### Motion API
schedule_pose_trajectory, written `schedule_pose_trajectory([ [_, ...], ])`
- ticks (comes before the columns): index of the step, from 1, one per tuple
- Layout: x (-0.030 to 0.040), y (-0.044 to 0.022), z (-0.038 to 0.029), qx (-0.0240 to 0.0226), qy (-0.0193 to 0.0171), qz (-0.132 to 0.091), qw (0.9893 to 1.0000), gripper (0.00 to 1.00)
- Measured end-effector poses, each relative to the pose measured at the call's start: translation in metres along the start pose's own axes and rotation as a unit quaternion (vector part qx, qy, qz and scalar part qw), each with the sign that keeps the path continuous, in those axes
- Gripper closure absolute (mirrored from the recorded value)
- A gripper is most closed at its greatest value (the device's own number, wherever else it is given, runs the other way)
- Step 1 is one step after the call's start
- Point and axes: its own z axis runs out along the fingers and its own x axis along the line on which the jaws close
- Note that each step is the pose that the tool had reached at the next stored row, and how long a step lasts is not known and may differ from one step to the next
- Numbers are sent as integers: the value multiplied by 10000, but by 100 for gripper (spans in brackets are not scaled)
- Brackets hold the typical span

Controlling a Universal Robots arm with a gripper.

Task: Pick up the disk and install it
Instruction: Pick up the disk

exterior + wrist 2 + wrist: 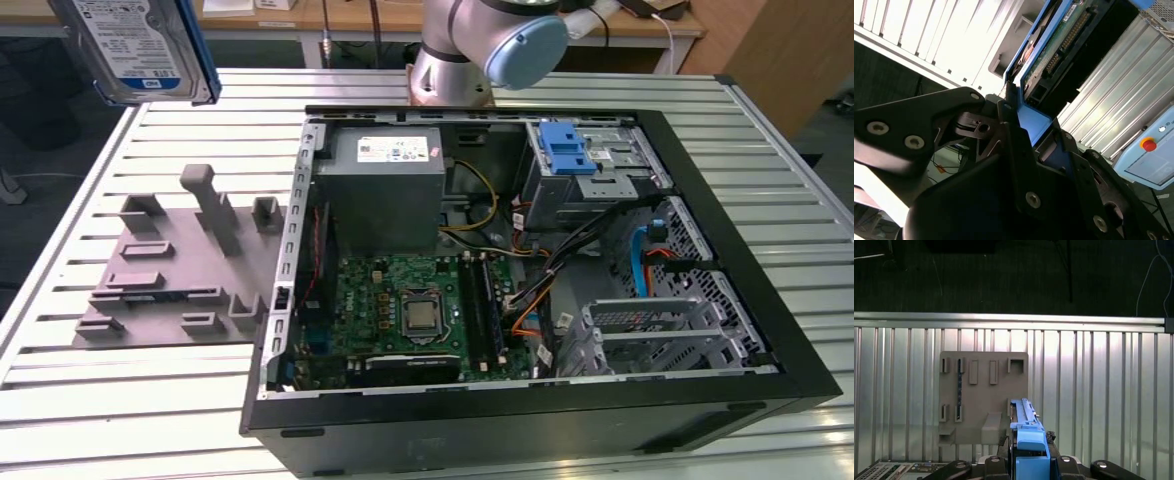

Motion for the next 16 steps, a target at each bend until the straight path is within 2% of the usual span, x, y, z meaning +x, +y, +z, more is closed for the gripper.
schedule_pose_trajectory([
  [7,0,-53,0,0,0,1,10000,64],
  [8,0,-96,-1,0,0,0,10000,64],
  [16,0,-167,0,0,0,0,10000,64],
])
